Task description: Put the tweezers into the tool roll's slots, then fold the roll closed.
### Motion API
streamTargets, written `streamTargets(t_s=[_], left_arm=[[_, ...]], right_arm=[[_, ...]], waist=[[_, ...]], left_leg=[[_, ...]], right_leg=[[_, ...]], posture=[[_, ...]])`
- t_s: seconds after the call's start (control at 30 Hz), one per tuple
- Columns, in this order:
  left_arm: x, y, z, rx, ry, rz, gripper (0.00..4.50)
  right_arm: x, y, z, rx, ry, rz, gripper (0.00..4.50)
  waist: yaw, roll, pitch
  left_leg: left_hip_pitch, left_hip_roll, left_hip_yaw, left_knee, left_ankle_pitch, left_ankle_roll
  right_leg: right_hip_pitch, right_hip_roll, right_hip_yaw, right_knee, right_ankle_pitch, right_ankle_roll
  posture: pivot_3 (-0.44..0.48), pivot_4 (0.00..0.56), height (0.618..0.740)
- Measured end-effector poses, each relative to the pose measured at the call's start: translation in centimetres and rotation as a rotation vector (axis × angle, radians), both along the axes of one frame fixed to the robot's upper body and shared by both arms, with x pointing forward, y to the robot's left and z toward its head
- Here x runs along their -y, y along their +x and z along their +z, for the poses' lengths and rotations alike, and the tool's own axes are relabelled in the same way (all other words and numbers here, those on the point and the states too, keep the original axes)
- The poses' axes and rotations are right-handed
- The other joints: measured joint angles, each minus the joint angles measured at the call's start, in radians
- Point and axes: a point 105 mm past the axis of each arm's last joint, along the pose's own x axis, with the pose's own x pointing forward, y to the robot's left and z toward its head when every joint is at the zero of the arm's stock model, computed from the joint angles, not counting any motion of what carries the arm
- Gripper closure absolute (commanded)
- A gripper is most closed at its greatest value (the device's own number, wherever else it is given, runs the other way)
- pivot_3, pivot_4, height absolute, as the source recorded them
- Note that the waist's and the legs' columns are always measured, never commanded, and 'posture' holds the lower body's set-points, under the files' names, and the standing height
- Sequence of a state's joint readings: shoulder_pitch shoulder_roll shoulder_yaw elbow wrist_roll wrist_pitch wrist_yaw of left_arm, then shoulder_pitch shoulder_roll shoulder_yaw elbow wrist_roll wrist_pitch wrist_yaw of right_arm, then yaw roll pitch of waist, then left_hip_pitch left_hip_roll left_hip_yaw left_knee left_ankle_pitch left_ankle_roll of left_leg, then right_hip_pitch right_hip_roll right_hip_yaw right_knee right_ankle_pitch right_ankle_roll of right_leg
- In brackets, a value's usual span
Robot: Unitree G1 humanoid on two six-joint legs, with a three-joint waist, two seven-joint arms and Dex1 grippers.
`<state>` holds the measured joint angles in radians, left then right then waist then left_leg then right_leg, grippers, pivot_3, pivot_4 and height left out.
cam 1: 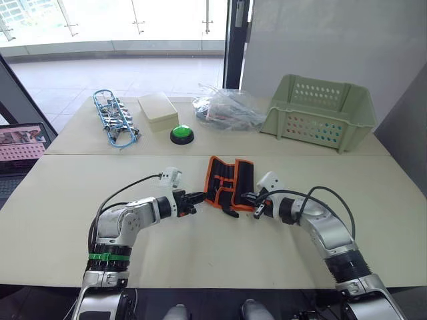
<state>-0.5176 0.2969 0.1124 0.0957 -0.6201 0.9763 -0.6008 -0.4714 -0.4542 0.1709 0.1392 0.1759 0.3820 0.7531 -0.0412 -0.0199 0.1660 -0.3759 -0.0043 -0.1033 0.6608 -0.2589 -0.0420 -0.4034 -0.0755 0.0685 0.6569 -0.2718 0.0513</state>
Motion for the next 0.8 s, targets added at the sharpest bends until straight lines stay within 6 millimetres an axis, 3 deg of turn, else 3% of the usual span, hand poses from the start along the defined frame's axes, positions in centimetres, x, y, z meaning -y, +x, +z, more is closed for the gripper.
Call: streamTargets(t_s=[0.3,0.53,0.8], left_arm=[[0.4,0.6,0.9,0.023,-0.025,0.004,4.49],[-1.1,1.3,2.5,0.090,0.035,-0.024,4.49],[3.9,-0.8,1.3,0.131,0.092,-0.258,4.49]], right_arm=[[-0.4,-0.1,0.2,-0.010,0.006,-0.012,4.50],[-0.9,-0.6,0.4,-0.017,-0.008,-0.009,4.50],[-1.4,-0.8,0.0,-0.020,0.013,-0.024,4.50]], waist=[[-0.001,0.000,0.000],[-0.004,0.000,0.000],[-0.003,0.000,0.000]], left_leg=[[0.000,0.000,0.000,0.000,0.000,0.000],[-0.001,0.000,0.000,0.000,0.000,0.000],[-0.001,0.000,0.000,0.000,0.000,0.000]], right_leg=[[0.000,0.000,0.000,0.000,0.000,0.000],[-0.001,0.001,0.000,0.000,0.000,0.000],[-0.001,0.000,0.000,0.000,0.000,0.000]], posture=[[0.000,0.150,0.740],[0.000,0.150,0.740],[0.000,0.150,0.740]])
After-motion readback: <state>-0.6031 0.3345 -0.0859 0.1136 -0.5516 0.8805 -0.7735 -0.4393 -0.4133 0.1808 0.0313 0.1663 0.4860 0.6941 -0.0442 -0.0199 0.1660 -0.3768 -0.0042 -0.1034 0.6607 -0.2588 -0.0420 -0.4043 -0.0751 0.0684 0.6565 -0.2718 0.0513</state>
